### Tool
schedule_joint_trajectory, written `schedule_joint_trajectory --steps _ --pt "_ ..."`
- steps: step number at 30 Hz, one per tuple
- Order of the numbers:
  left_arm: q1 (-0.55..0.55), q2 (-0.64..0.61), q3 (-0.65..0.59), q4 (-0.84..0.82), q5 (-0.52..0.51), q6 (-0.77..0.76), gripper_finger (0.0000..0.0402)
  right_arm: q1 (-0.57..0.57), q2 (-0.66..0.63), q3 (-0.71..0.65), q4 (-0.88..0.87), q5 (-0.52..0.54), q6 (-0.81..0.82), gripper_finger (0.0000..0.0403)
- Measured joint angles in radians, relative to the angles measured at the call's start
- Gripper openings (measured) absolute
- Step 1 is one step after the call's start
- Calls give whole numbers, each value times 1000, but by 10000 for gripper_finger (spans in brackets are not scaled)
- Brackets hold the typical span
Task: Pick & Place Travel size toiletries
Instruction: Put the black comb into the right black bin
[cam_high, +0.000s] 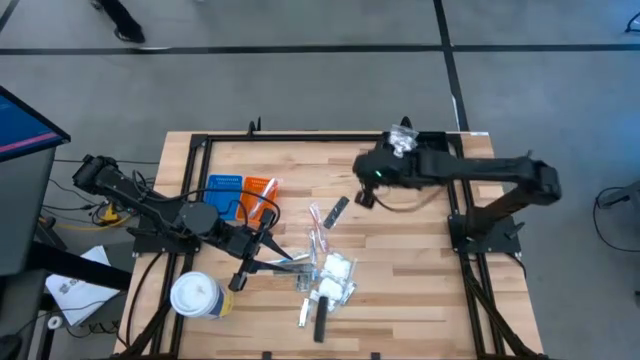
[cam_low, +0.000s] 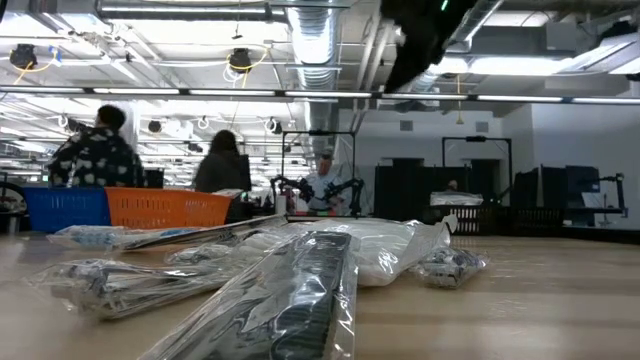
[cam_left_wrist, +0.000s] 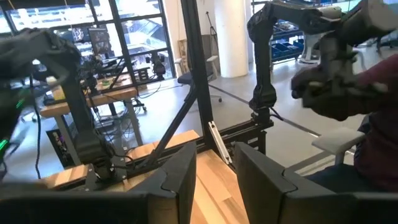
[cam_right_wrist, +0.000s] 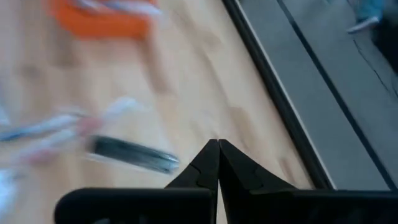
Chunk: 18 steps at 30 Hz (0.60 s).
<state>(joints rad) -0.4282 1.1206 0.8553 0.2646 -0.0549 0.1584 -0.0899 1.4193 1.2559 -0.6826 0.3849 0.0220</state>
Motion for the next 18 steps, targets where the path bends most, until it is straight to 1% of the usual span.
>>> schedule_joint_trajectory --steps 6,9,11,14,18 --pt "0 0 0 1 0 -2 104 193 -123 -115 174 -5 21 0" --pt "0 0 0 1 0 -2 104 288 -164 -182 282 -6 25 0" --pt "0 0 0 1 0 -2 104 345 -188 -235 368 -33 17 0" --pt "0 0 0 1 0 -2 104 414 -225 -312 553 -94 -21 0" --pt "0 0 0 1 0 -2 104 466 -256 -392 773 -195 -65 0"
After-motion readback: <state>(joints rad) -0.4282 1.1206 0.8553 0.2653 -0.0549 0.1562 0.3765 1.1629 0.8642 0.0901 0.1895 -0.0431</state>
